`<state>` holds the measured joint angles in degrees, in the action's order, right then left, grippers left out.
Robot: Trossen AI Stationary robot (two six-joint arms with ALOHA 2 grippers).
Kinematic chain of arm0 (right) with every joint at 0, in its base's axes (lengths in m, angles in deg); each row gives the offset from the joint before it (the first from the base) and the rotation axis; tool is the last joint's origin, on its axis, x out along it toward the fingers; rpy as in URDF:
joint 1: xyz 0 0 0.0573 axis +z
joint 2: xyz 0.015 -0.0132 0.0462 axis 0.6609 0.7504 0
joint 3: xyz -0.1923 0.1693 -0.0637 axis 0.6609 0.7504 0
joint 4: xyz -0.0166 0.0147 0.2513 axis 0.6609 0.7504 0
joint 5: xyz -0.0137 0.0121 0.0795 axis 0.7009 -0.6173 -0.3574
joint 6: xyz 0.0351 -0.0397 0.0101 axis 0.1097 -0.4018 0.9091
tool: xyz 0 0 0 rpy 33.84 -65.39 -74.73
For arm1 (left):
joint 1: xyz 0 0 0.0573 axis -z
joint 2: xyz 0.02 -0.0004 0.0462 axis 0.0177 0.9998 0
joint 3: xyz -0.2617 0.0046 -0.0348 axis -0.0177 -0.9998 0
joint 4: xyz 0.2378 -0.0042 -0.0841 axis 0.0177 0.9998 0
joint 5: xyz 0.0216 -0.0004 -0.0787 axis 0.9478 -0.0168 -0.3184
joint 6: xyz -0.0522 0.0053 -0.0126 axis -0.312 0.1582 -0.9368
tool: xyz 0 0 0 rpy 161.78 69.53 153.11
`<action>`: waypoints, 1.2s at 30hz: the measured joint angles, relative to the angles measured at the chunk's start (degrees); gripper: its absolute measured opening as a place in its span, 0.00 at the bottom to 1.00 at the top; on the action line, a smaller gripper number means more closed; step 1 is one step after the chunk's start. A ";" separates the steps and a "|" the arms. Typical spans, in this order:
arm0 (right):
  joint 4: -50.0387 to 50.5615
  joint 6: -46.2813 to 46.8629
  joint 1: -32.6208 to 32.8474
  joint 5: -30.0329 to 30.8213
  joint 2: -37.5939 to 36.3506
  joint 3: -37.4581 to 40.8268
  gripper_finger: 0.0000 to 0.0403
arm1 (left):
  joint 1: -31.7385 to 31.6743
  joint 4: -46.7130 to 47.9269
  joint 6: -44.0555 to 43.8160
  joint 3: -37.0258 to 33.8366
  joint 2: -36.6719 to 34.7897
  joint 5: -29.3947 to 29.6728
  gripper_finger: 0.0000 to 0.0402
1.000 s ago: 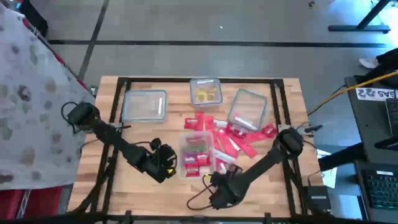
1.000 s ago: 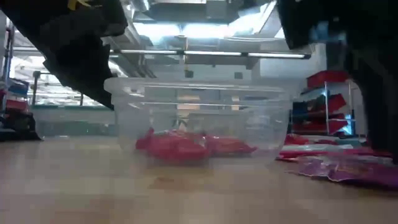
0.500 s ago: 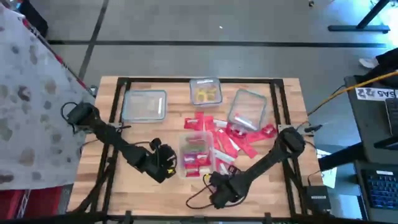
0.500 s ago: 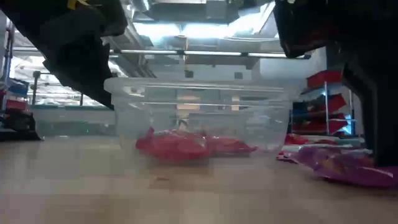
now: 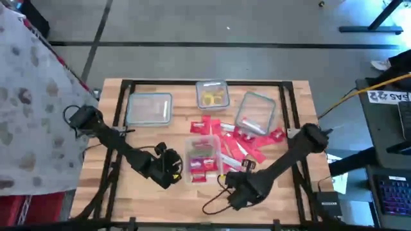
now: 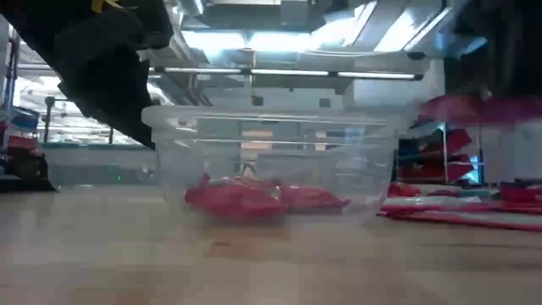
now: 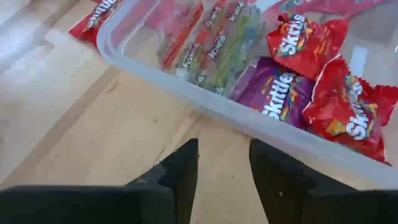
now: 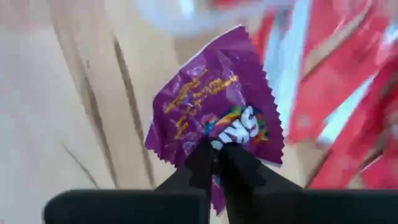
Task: Sort candy
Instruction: Put the purple candy into the rectangular transparent bin, then put the red candy into the rectangular transparent bin
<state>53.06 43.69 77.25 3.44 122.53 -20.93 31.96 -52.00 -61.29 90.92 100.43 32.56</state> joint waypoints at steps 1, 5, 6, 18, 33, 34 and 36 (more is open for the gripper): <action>-0.96 -3.61 -0.72 0.18 -0.22 -0.02 0.00 | 0.00 -0.01 0.01 -0.01 0.00 0.00 0.32; -5.24 -18.73 -4.76 0.25 0.31 -1.22 0.00 | -0.11 0.00 0.01 0.00 0.00 0.00 0.32; -7.40 -23.12 -5.96 0.29 0.31 -1.60 0.00 | -0.11 -0.02 0.00 -0.02 0.00 0.00 0.32; -20.74 -70.85 -15.11 -8.57 5.98 -1.59 0.00 | -0.13 0.03 0.00 -0.02 0.00 0.24 0.32; -20.23 -81.79 -14.01 -6.73 9.80 -1.65 0.21 | -0.13 0.02 -0.37 0.00 0.00 0.68 0.32; -20.22 -81.81 -13.79 -6.44 9.80 -1.65 0.23 | -0.13 -0.02 -0.41 -0.01 0.00 0.68 0.32; -20.18 -81.48 -13.62 -4.09 9.80 -1.65 0.27 | -0.13 0.00 -0.57 -0.01 0.00 0.68 0.32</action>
<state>32.88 -37.79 63.62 -0.65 132.32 -22.58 31.83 -52.00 -61.85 90.91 100.43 33.24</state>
